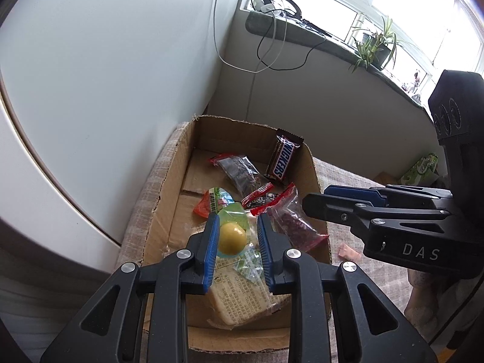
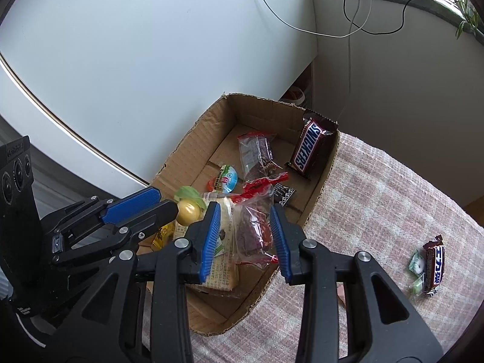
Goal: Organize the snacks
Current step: 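Open both grippers to release the cup and bag into the box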
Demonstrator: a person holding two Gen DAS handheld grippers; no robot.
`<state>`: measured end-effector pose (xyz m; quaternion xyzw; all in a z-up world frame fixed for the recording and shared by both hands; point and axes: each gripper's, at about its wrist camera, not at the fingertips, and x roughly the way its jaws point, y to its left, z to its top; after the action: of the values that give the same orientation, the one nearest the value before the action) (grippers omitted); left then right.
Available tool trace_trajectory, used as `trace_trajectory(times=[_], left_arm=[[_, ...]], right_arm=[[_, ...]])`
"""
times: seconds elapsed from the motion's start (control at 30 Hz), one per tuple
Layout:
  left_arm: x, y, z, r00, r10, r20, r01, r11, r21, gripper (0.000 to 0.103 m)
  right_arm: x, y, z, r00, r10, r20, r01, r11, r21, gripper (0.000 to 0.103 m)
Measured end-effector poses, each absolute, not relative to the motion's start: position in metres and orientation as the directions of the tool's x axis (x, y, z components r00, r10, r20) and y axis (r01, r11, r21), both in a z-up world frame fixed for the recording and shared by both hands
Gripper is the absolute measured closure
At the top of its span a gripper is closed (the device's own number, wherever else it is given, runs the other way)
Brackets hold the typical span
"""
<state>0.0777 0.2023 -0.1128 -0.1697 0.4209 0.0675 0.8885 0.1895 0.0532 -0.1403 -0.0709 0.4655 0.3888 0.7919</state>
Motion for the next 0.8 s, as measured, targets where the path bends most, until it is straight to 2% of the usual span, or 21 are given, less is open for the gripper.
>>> trace_trajectory(times=[0.13,0.2,0.37,0.6,0.8], left_arm=[[0.078,0.201,-0.111,0.638,-0.014,-0.770,-0.270,0.933,-0.240,0.061],[0.078,0.201,-0.111,0.636,-0.012,-0.771,-0.270,0.933,-0.237,0.059],[0.078,0.197,-0.109,0.632,-0.008,-0.775,-0.270,0.935,-0.230,0.057],[0.076,0.184,-0.096,0.647,-0.009,-0.762,-0.252,0.941,-0.225,0.051],[0.079,0.164,-0.085,0.663,-0.025,-0.748,-0.216,0.951,-0.223,0.051]], right_arm=[[0.190,0.049,-0.135,0.293,0.542,-0.788,-0.672,0.703,0.233,0.044],[0.191,0.046,-0.133,0.304,0.542,-0.783,-0.664,0.710,0.234,0.033],[0.192,0.037,-0.127,0.322,0.540,-0.778,-0.652,0.722,0.231,0.021],[0.189,0.015,-0.115,0.352,0.538,-0.766,-0.648,0.730,0.215,0.020],[0.192,-0.017,-0.106,0.376,0.536,-0.756,-0.622,0.750,0.223,0.020]])
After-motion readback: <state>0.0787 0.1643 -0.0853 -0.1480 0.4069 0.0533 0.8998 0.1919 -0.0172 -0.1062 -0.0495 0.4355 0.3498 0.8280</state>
